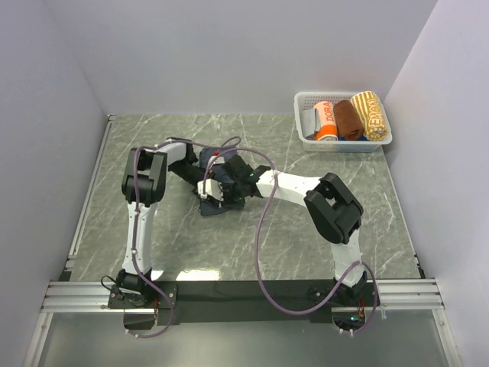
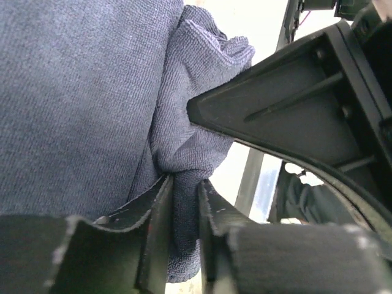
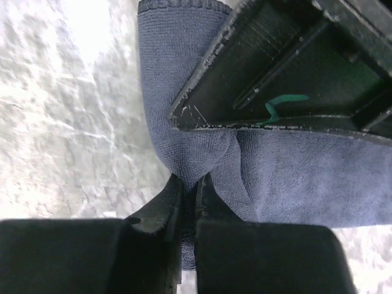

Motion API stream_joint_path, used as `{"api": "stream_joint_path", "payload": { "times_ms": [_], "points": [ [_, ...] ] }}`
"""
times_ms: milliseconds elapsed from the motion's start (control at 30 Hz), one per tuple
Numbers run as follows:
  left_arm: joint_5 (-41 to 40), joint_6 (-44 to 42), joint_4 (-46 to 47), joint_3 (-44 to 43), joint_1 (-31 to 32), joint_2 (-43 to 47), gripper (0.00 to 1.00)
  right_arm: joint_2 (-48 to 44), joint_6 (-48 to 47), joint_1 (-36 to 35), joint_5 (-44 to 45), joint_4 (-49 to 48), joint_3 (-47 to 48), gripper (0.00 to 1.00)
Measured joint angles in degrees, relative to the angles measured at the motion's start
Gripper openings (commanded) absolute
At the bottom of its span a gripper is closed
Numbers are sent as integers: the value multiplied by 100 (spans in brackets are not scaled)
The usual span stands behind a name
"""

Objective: Roll the towels
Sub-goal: Roll the towel

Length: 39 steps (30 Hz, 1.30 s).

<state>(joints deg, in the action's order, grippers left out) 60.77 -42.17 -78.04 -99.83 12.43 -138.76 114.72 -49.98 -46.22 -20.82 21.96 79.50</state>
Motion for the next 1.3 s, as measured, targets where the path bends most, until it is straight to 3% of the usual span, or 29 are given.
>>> {"api": "stream_joint_path", "payload": {
  "times_ms": [67, 233, 567, 700, 833, 1000, 1300],
  "points": [
    [31, 9, 210, 282, -116, 181, 38, 83, 24, 13, -116, 164, 160, 0],
    [129, 140, 549, 901, -459, 636, 53, 168, -2, 35, -520, 511, 374, 0],
    [-413, 1036, 2334, 2059, -2385, 2409, 50, 975, 439, 363, -1513, 1941, 1633, 0],
    [-745, 1220, 3145, 2876, -2623, 3746, 52, 1506, 848, 629, -2205, 2551, 2328, 0],
    [-1276, 841, 3685, 3722, -2070, 5128, 59, 2175, 1185, 898, -2905, 3259, 3169, 0],
    [-2020, 168, 4583, 4920, -492, 6308, 66, 2861, 1569, 1187, -3707, 3921, 3923, 0],
    [-2944, -898, 5936, 5676, 1207, 6369, 63, 3432, 2050, 1362, -4269, 4454, 4553, 0]
  ]
}}
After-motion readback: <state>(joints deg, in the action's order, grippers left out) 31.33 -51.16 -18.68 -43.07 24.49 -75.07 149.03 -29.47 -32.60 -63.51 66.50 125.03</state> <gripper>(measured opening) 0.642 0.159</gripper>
